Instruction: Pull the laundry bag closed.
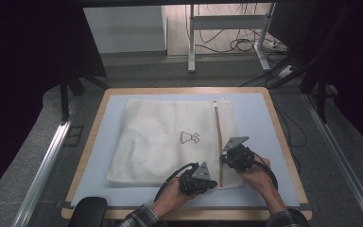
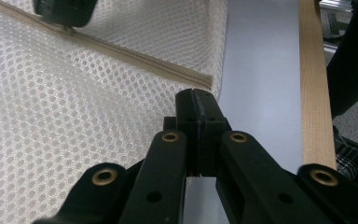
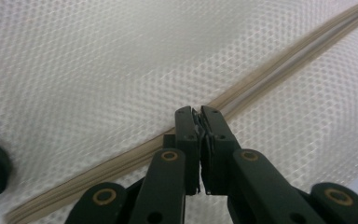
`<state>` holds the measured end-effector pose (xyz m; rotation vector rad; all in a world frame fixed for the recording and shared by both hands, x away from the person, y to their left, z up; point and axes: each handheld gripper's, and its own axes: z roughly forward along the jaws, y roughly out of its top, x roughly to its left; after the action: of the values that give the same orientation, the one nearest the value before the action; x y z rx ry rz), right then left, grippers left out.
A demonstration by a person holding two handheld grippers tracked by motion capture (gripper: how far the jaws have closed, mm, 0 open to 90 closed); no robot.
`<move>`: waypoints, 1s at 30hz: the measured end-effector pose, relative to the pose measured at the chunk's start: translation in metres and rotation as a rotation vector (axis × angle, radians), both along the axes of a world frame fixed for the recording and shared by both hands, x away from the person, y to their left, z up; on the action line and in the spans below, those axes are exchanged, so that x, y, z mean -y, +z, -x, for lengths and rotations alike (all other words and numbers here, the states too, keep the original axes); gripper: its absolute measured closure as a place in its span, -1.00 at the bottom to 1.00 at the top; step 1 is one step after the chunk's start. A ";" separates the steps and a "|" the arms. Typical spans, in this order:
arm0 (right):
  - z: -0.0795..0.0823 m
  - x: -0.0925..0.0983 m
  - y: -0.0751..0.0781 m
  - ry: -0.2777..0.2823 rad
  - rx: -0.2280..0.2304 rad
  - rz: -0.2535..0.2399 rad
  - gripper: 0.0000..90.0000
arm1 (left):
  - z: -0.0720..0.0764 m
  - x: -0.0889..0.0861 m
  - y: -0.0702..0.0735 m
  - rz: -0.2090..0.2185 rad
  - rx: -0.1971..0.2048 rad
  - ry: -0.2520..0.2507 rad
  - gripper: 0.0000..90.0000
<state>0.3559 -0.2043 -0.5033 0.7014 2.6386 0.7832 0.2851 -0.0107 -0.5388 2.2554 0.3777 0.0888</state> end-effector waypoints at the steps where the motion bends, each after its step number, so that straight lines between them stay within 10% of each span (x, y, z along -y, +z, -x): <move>1: -0.001 0.000 0.000 0.000 0.000 0.001 0.91 | 0.000 0.000 0.000 0.000 0.000 0.000 1.00; 30: -0.027 -0.003 0.000 -0.026 0.024 0.007 0.91 | 0.000 0.000 -0.001 0.017 -0.009 0.005 1.00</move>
<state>0.3830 -0.2008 -0.5038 0.7187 2.6040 0.7700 0.2855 -0.0106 -0.5398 2.2389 0.3871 0.0781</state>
